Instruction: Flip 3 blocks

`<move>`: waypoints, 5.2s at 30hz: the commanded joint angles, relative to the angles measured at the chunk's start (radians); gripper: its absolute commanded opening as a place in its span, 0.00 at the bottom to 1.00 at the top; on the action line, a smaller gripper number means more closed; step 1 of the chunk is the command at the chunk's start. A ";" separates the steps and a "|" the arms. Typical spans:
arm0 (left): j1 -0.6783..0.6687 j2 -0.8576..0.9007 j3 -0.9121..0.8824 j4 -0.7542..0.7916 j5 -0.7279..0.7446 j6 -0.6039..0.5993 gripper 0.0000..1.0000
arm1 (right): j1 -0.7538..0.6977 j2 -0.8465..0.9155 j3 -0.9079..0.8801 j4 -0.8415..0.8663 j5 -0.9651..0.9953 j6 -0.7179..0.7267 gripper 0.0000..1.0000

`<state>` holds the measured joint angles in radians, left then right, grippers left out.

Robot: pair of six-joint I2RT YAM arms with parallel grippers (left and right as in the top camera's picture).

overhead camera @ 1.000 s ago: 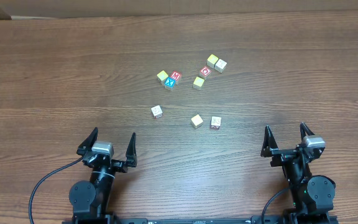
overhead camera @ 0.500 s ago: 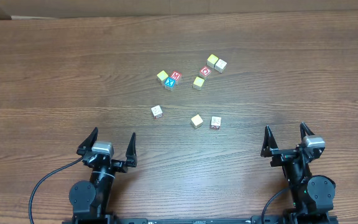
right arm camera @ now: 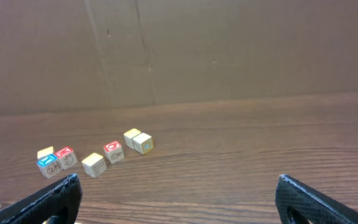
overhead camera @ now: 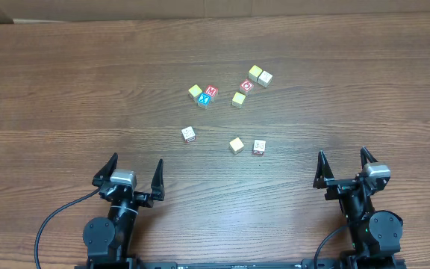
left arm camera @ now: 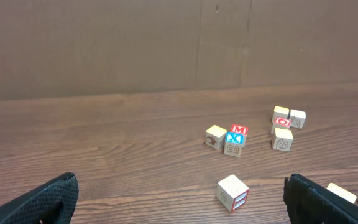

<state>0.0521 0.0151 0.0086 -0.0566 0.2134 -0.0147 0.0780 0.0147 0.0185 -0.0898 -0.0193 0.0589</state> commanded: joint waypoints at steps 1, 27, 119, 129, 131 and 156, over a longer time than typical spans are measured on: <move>-0.006 -0.010 -0.003 0.001 0.016 0.019 1.00 | -0.006 -0.012 -0.011 0.007 -0.001 -0.004 1.00; -0.007 -0.010 -0.003 0.006 0.023 0.018 1.00 | -0.006 -0.012 -0.011 0.007 -0.001 -0.004 1.00; -0.053 1.485 1.048 -0.727 0.128 -0.060 0.87 | 0.318 1.570 0.901 -0.505 -0.267 0.386 0.86; -0.053 1.485 1.048 -0.719 0.128 -0.060 0.88 | 0.344 1.631 0.867 -0.347 -0.216 0.523 0.79; -0.053 1.485 1.048 -0.719 0.128 -0.060 0.89 | 0.344 1.656 0.867 -0.330 -0.204 0.547 0.74; -0.053 1.485 1.048 -0.709 0.128 -0.068 0.89 | 0.344 1.715 0.867 -0.307 -0.191 0.541 0.35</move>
<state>0.0059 1.4929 1.0645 -0.7692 0.3225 -0.0944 0.4194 1.7260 0.8894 -0.4023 -0.2214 0.6270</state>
